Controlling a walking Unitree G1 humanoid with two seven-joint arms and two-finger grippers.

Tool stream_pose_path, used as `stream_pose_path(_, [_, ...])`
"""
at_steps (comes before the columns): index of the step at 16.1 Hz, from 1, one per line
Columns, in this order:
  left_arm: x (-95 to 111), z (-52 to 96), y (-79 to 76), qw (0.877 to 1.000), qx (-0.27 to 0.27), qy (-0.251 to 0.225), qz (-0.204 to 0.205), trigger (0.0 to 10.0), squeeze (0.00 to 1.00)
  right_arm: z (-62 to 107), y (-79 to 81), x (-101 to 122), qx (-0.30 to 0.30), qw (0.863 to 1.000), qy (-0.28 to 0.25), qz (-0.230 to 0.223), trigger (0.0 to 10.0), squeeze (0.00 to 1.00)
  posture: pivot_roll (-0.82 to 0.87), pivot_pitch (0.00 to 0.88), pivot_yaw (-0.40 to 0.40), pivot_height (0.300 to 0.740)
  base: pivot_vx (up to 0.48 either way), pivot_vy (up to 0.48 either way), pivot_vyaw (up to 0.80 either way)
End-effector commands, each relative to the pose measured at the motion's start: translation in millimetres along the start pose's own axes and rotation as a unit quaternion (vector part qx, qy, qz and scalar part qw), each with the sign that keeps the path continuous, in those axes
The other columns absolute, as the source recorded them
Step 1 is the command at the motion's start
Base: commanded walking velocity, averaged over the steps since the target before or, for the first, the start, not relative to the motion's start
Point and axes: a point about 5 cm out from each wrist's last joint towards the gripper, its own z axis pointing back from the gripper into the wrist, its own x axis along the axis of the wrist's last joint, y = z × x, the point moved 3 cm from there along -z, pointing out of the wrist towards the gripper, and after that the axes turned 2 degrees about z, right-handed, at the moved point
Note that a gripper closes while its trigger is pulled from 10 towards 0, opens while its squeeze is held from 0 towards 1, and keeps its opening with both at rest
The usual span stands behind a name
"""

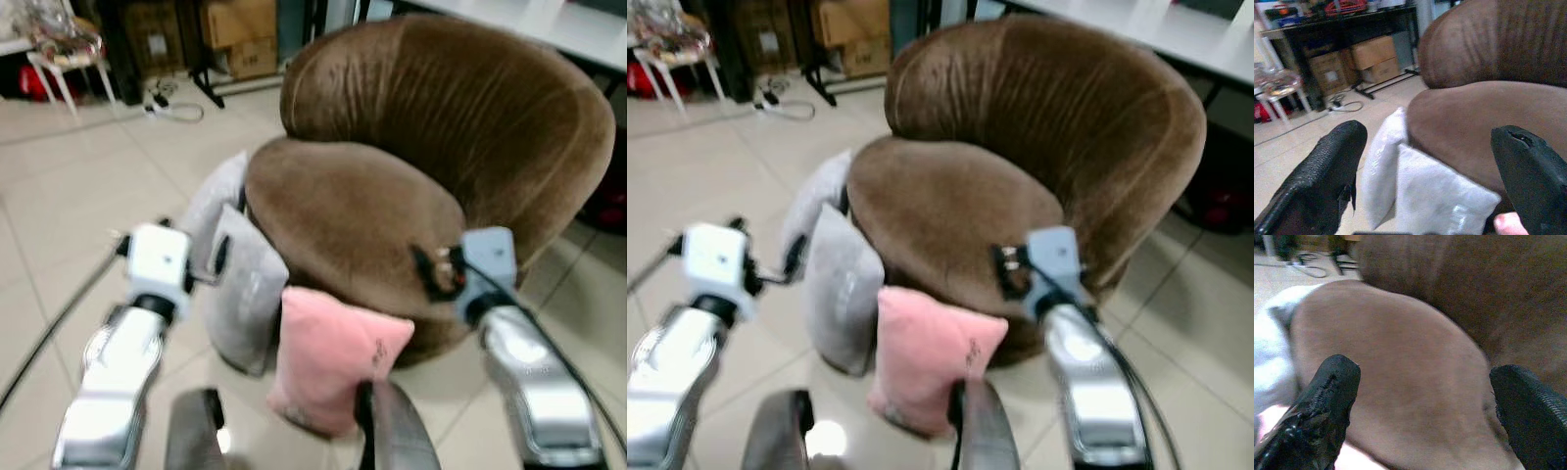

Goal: Move the pillow to the sofa from floor

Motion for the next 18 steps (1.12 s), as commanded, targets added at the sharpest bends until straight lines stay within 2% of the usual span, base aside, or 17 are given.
stream_pose_path(1, [-1.0,0.3,0.2,1.000,0.006,0.004,-0.004,10.0,0.00,0.0,-1.5,-0.1,-0.002,1.000,0.003,-0.008,10.0,0.00,-0.12,0.000,-0.066,0.526,0.000,0.000,0.00])
stream_pose_path(8, [-0.6,-2.2,-2.4,1.000,-0.012,0.006,-0.018,10.0,0.00,0.1,0.7,-1.9,0.007,1.000,0.000,-0.008,10.0,0.00,-0.12,0.000,-0.054,0.456,0.000,0.000,0.00])
stream_pose_path(17, [-3.3,3.0,-0.8,0.999,-0.020,0.014,-0.025,10.0,0.00,-3.5,9.1,-1.9,0.037,0.999,-0.005,0.008,10.0,0.00,-0.11,0.000,-0.057,0.366,0.000,0.000,0.00])
stream_pose_path(18, [-3.7,4.1,-1.5,0.999,-0.023,0.015,-0.026,10.0,0.00,-5.3,12.5,-2.6,0.050,0.999,-0.001,0.013,10.0,0.39,-0.11,0.000,-0.056,0.366,0.000,0.000,0.00])
